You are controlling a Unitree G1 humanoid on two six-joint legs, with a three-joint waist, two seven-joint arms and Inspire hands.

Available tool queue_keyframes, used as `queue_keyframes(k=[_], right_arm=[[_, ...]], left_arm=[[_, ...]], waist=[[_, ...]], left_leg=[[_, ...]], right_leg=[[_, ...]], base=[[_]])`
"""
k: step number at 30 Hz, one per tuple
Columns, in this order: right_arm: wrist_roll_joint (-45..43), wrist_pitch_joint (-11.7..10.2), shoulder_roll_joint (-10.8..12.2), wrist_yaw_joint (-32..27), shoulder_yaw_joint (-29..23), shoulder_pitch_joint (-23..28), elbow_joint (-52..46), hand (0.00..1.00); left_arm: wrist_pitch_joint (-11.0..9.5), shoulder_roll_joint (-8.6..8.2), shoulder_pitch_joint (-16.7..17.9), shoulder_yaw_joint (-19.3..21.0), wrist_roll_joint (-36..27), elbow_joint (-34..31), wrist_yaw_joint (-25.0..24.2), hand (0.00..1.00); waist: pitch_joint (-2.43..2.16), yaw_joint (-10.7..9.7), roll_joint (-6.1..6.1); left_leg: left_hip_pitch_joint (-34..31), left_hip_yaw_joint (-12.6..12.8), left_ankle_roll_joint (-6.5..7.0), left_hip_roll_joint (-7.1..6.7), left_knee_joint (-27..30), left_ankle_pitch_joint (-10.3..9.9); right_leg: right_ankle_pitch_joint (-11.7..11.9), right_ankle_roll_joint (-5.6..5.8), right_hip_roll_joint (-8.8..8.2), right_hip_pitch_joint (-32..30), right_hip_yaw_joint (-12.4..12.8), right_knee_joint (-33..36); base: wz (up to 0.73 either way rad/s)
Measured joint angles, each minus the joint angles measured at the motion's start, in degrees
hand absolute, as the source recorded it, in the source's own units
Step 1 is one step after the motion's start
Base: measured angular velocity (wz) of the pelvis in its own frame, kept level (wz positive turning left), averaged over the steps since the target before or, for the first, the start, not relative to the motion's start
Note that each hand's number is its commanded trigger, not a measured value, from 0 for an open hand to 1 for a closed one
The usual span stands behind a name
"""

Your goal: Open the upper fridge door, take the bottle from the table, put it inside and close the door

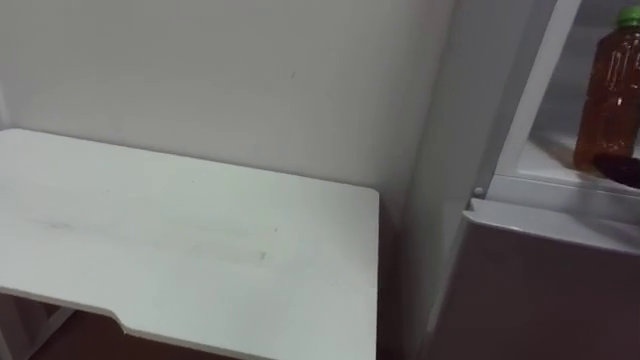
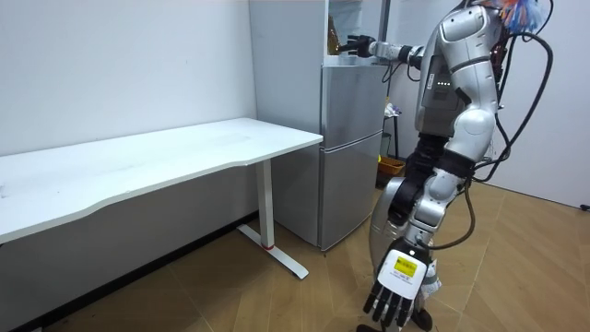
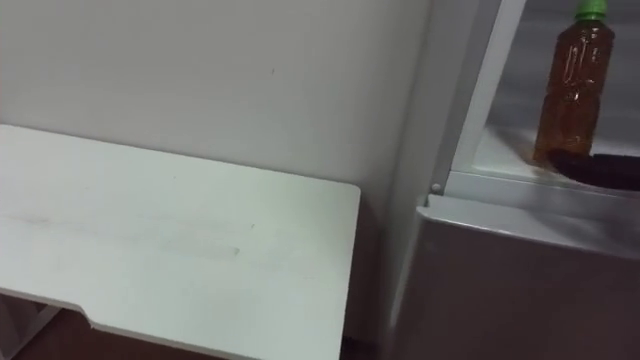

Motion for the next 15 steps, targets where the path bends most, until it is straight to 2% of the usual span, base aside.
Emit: queue_keyframes(k=[3, 12, 15], right_arm=[[1.5, 0.0, 0.3, 0.2, -1.3, 4.2, -7.1, 0.00], [1.3, -0.4, 0.2, -0.2, -1.4, 8.9, -14.4, 0.00], [1.3, -0.7, 0.6, 0.1, -4.2, 12.7, -19.5, 0.00]], left_arm=[[-0.1, -0.58, 0.0, 0.0, 0.0, 0.1, 0.1, 0.00], [-0.3, -1.16, 0.0, -0.2, -2.3, 0.0, 1.0, 0.00], [-0.7, -1.21, 0.0, -0.1, -2.3, 0.2, 1.1, 0.00]], waist=[[0.35, -0.7, 0.04], [0.38, -1.1, 0.07], [0.43, -1.2, 0.33]], left_leg=[[0.5, 0.1, 0.05, -0.06, -0.1, -0.1], [1.3, 0.9, 0.06, 0.07, -0.3, -0.1], [1.4, 0.9, 0.11, 0.06, -0.3, -0.2]], right_leg=[[-0.1, 0.12, -0.03, 0.6, 0.1, -0.1], [-0.1, 0.17, 0.00, 0.4, 1.0, -0.1], [-0.1, 0.18, 0.01, 0.4, 1.2, -0.1]], base=[[-0.01], [-0.04], [-0.01]])
